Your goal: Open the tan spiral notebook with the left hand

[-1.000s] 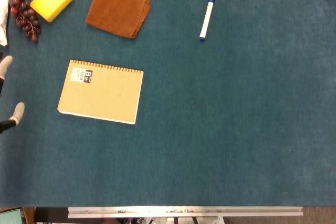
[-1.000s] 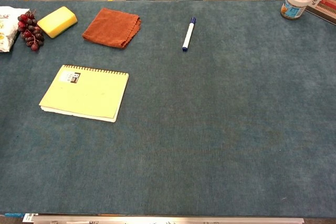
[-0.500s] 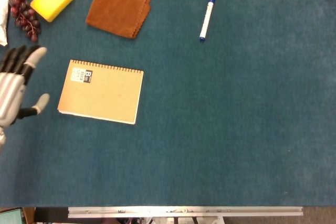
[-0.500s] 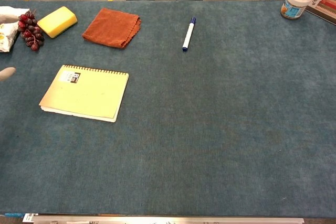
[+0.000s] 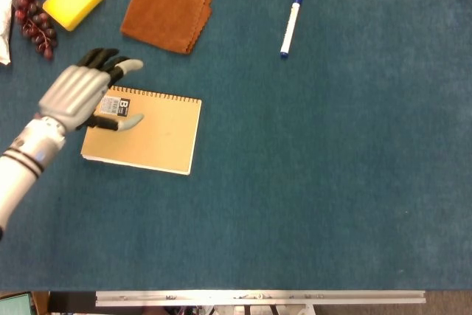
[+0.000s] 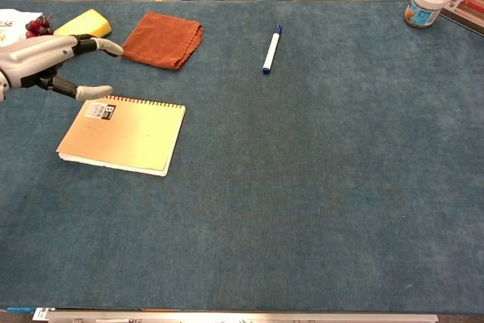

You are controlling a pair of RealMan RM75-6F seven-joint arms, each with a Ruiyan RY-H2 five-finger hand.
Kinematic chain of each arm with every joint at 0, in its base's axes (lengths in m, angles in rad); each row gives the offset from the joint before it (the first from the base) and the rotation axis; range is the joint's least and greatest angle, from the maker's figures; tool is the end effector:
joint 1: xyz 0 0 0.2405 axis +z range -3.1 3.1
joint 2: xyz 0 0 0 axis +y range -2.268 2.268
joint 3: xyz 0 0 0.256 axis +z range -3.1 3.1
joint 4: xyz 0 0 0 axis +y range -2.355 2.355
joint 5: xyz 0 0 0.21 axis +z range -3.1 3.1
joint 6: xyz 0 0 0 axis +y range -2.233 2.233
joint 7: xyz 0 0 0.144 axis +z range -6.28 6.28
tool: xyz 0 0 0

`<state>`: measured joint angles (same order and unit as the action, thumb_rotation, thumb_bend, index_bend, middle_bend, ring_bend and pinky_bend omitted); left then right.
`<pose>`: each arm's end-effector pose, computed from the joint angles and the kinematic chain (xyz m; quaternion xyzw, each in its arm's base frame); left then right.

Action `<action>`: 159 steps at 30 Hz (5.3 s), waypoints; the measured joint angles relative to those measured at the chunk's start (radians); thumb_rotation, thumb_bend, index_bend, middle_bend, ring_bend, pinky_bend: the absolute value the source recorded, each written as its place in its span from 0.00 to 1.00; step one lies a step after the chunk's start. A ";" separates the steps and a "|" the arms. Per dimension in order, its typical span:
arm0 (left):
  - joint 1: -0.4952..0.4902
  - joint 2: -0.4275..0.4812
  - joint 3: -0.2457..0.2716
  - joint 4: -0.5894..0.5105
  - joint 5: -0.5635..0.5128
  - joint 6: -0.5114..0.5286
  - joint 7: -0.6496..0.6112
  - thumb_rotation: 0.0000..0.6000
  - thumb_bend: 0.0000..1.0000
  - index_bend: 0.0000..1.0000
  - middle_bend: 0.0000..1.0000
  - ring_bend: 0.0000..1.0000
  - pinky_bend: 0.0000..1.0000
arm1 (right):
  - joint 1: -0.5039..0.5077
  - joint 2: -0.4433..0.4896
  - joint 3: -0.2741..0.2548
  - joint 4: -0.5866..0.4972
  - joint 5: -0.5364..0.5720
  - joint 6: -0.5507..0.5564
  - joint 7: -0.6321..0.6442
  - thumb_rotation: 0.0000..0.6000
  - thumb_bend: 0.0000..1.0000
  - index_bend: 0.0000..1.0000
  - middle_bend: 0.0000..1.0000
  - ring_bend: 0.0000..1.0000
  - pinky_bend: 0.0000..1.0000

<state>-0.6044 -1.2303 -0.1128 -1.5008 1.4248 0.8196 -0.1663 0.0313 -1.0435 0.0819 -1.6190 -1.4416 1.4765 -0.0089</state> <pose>-0.2292 0.3259 0.0623 -0.7424 -0.4474 -0.3366 0.3679 -0.3293 -0.1704 0.1901 0.5736 -0.3849 0.3502 0.6326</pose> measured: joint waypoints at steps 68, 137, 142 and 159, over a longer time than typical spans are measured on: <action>-0.057 -0.123 0.169 -0.136 -0.215 0.057 0.496 0.00 0.17 0.33 0.10 0.00 0.00 | -0.029 -0.024 -0.019 0.050 0.019 -0.002 0.047 1.00 0.42 0.32 0.36 0.31 0.38; 0.132 -0.120 0.238 0.326 0.100 0.161 0.220 1.00 0.16 0.00 0.00 0.00 0.00 | -0.034 0.007 -0.027 -0.024 -0.037 0.038 0.019 1.00 0.42 0.32 0.36 0.31 0.38; 0.109 -0.131 0.215 0.329 0.104 0.154 0.213 1.00 0.16 0.00 0.00 0.00 0.00 | -0.040 0.009 -0.030 -0.031 -0.037 0.044 0.012 1.00 0.42 0.32 0.36 0.31 0.38; -0.006 -0.164 0.134 0.232 0.073 0.057 0.283 1.00 0.16 0.00 0.00 0.00 0.00 | -0.063 -0.001 -0.031 -0.002 -0.015 0.059 0.042 1.00 0.42 0.32 0.36 0.31 0.38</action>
<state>-0.6102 -1.3948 0.0209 -1.2686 1.4978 0.8771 0.1166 -0.0320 -1.0440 0.0511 -1.6214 -1.4569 1.5354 0.0328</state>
